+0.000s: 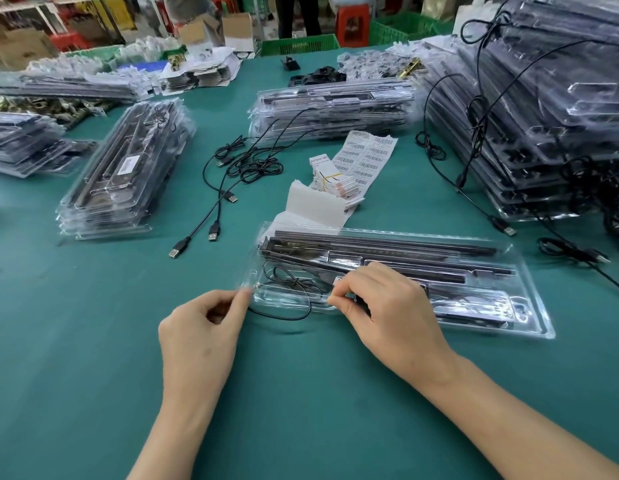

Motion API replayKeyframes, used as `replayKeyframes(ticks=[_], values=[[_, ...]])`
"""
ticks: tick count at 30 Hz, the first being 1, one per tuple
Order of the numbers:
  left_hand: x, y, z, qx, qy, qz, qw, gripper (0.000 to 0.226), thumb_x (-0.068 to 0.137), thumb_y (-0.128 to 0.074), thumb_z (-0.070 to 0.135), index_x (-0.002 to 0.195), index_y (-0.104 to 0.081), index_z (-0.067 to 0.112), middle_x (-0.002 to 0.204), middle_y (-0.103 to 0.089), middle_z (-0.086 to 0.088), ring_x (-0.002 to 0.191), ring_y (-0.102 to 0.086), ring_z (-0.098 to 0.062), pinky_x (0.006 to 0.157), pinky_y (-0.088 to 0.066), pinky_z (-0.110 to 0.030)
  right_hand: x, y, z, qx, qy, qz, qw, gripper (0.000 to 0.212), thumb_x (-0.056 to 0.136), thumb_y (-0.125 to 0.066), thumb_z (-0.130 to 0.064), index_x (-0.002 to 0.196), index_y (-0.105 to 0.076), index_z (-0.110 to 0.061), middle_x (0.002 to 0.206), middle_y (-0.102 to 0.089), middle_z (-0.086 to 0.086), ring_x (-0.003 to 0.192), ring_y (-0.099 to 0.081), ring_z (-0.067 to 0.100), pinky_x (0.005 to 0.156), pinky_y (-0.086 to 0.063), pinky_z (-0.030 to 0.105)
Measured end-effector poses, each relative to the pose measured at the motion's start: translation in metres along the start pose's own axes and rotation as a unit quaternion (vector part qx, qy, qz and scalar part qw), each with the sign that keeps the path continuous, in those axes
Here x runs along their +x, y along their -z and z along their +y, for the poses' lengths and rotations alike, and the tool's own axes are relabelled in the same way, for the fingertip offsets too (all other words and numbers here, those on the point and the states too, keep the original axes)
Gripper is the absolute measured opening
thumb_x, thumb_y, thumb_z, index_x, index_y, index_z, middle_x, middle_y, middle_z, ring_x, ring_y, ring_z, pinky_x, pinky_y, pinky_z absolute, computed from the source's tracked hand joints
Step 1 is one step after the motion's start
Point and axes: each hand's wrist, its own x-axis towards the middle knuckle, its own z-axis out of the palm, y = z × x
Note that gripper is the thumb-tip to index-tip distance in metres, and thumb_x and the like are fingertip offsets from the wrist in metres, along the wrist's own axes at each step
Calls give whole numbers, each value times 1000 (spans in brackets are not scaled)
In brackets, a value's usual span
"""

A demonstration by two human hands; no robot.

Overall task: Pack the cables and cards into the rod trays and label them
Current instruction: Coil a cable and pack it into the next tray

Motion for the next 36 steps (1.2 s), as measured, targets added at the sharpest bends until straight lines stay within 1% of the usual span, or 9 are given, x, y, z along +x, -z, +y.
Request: replayKeyframes(ticks=[3,5,9,16,19,22,26,31,36], values=[[-8,5,-9,22,-70,-54,996,16,92,-73,28,105,-78,36,82,-65,14,73,-58,-13,68,-42,-10,0,0,0,-4,7,-3,1000,14,87,-80,-14,81,-67,-17,77,-63,-10,74,-51,9,63,-52,34],[-10,7,-13,79,-113,-74,988,32,89,-72,37,120,-75,31,86,-59,14,75,-56,-13,72,-45,-23,0,0,-1,-10,9,1,1000,14,87,-80,-14,82,-67,-17,77,-63,-10,74,-51,9,62,-51,34],[-7,2,-5,117,-122,-8,986,32,84,-72,47,106,-81,25,79,-58,15,77,-56,-13,71,-43,-31,-1,0,0,-18,19,1,1000,13,88,-79,-14,83,-67,-16,77,-62,-10,74,-51,10,62,-51,33],[7,-7,2,22,41,12,999,26,68,-84,61,82,-78,40,85,-65,16,84,-59,0,73,-43,-22,0,-1,0,-21,21,5,1000,13,88,-78,-14,83,-67,-16,78,-62,-10,74,-49,9,63,-48,29],[16,-7,5,44,64,-18,997,28,69,-83,63,84,-76,40,97,-63,17,95,-60,-3,90,-50,-33,0,-1,0,-13,21,5,1000,12,88,-78,-13,83,-67,-15,78,-63,-8,74,-52,13,62,-50,34],[18,-9,13,58,103,-37,992,21,74,-81,59,84,-70,43,103,-57,18,108,-56,-11,107,-39,-42,1,-1,-1,-12,16,6,1000,12,88,-78,-13,83,-67,-14,77,-63,-7,73,-52,14,62,-50,35],[3,-21,19,110,88,-14,990,19,79,-75,50,94,-66,42,109,-47,13,109,-39,-9,98,-20,-30,0,0,-4,-24,19,4,1000,14,89,-75,-18,82,-64,-15,77,-58,-8,74,-49,14,63,-49,35],[-4,-24,16,138,64,-1,988,35,78,-74,53,109,-68,37,112,-46,10,116,-41,-15,104,-26,-37,4,-5,-14,-99,32,-25,994,38,78,-82,-47,88,-62,-16,83,-55,-4,76,-53,20,65,-47,33],[-6,-24,11,134,36,10,990,35,79,-74,55,108,-70,36,109,-46,12,108,-37,-10,100,-27,-34,6,-9,-18,-121,32,-11,992,31,79,-82,-37,85,-61,-16,80,-52,-3,73,-50,19,61,-47,34]])
